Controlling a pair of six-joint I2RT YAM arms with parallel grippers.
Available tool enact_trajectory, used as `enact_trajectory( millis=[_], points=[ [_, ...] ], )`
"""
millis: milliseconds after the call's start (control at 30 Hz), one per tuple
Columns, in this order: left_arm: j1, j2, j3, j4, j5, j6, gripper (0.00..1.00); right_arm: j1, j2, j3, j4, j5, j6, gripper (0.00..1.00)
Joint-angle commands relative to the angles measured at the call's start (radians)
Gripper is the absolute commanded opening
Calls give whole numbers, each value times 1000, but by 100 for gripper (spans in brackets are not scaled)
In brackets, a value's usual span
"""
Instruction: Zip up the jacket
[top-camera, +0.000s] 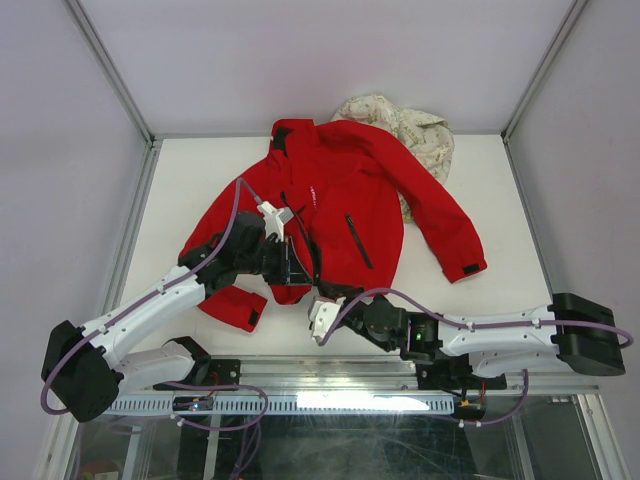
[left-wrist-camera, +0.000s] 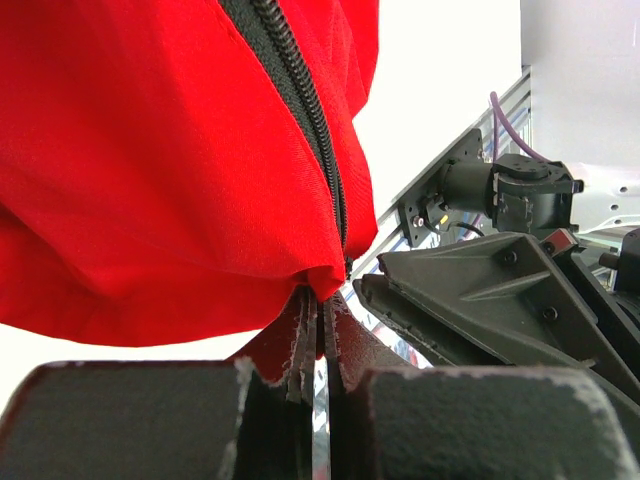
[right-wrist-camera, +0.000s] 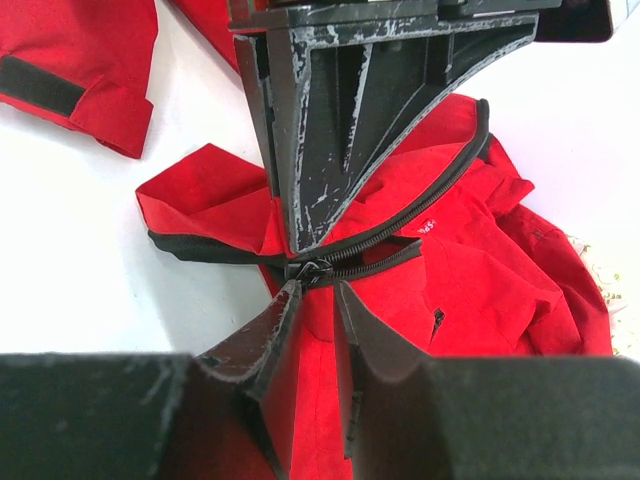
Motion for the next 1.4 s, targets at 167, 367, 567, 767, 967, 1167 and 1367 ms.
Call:
enact_trajectory(
  millis=[167, 367, 567, 767, 967, 1167, 1367],
  points=[
    [-2, -15, 11, 35, 24, -15, 0, -2, -27, 33, -48, 11, 10, 21],
    [-2, -12, 10, 35, 25, -14, 0, -2, -5, 37, -47, 11, 10, 21],
    [-2, -11, 14, 36, 22, -14, 0, -2, -41, 49, -110, 11, 10, 21],
    [-2, -6, 19, 35, 22, -13, 0, -3, -80, 47, -165, 11, 10, 21],
    [-2, 0, 24, 35, 22, -13, 0, -3, -46, 67, -138, -99, 102, 70],
    [-2, 3, 31, 35, 27, -14, 0, -3, -3, 66, -65, -130, 106, 89],
    [-2, 6, 36, 36, 31, -11, 0, -3, 30, 51, 1, -44, 73, 88]
  ],
)
